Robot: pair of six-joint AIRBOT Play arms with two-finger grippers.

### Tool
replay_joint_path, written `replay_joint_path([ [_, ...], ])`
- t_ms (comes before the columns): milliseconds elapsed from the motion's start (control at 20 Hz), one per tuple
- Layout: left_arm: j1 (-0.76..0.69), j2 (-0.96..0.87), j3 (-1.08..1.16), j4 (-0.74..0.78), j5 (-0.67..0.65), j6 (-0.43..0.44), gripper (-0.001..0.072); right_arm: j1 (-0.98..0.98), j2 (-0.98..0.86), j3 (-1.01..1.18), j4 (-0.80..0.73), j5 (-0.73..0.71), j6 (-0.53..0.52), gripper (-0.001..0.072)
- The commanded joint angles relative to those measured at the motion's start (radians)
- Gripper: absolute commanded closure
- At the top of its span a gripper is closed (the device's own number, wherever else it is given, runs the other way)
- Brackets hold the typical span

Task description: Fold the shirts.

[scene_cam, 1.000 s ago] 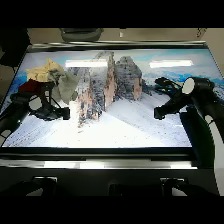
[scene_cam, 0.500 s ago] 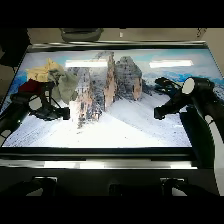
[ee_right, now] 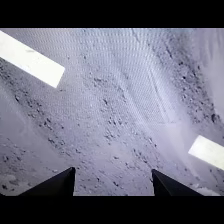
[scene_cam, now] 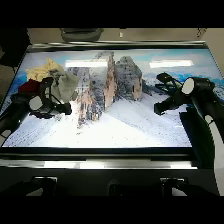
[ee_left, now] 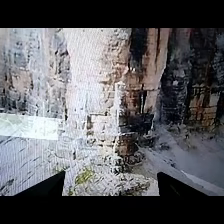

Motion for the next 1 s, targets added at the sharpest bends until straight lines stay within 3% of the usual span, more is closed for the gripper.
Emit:
replay_joint_path([
  [0, 0.002, -0.001, 0.001, -0.002, 0.177, 0.018, 0.0025, 0.0, -0.001, 0.0, -0.017, -0.155, 0.001, 0.0139],
  [50, 0.019, -0.008, 0.016, 0.001, 0.243, 0.056, 0.0006, 0.0, -0.001, 0.0, -0.001, -0.177, 0.001, 0.0137],
  [150, 0.13, -0.097, 0.163, -0.008, 0.237, 0.05, 0.0006, 0.0, -0.001, 0.0, 0.027, -0.183, 0.0, 0.0007],
  [250, 0.273, -0.268, 0.404, -0.011, 0.102, 0.052, 0.0006, 0.0, -0.002, 0.0, 0.035, -0.177, -0.001, 0.0009],
  [350, 0.393, -0.475, 0.66, -0.033, -0.114, 0.05, 0.0006, 0.0, -0.002, 0.0, 0.045, -0.168, -0.025, 0.0009],
  [450, 0.469, -0.648, 0.824, -0.182, -0.22, 0.071, -0.0013, 0.0, -0.002, -0.001, 0.054, -0.146, -0.026, 0.0008],
  [600, 0.491, -0.782, 0.856, -0.441, -0.148, 0.177, -0.0013, 0.0, -0.002, -0.001, 0.081, -0.132, -0.026, 0.0008],
  [700, 0.474, -0.834, 0.856, -0.47, -0.135, 0.183, -0.0013, 0.0, -0.002, -0.001, 0.092, -0.132, -0.026, 0.0008],
  [750, 0.467, -0.852, 0.856, -0.473, -0.146, 0.181, 0.0048, 0.0, -0.002, -0.001, 0.092, -0.132, -0.026, 0.0008],
  [800, 0.463, -0.859, 0.856, -0.487, -0.164, 0.181, 0.0396, 0.0, -0.002, -0.001, 0.092, -0.134, -0.026, 0.0008],
  [850, 0.462, -0.854, 0.859, -0.527, -0.182, 0.206, 0.0671, 0.0, -0.002, -0.001, 0.092, -0.136, -0.026, 0.0009],
  [950, 0.46, -0.804, 0.891, -0.626, -0.195, 0.306, 0.0678, 0.0, 0.007, 0.002, 0.083, -0.129, -0.078, 0.0025],
])
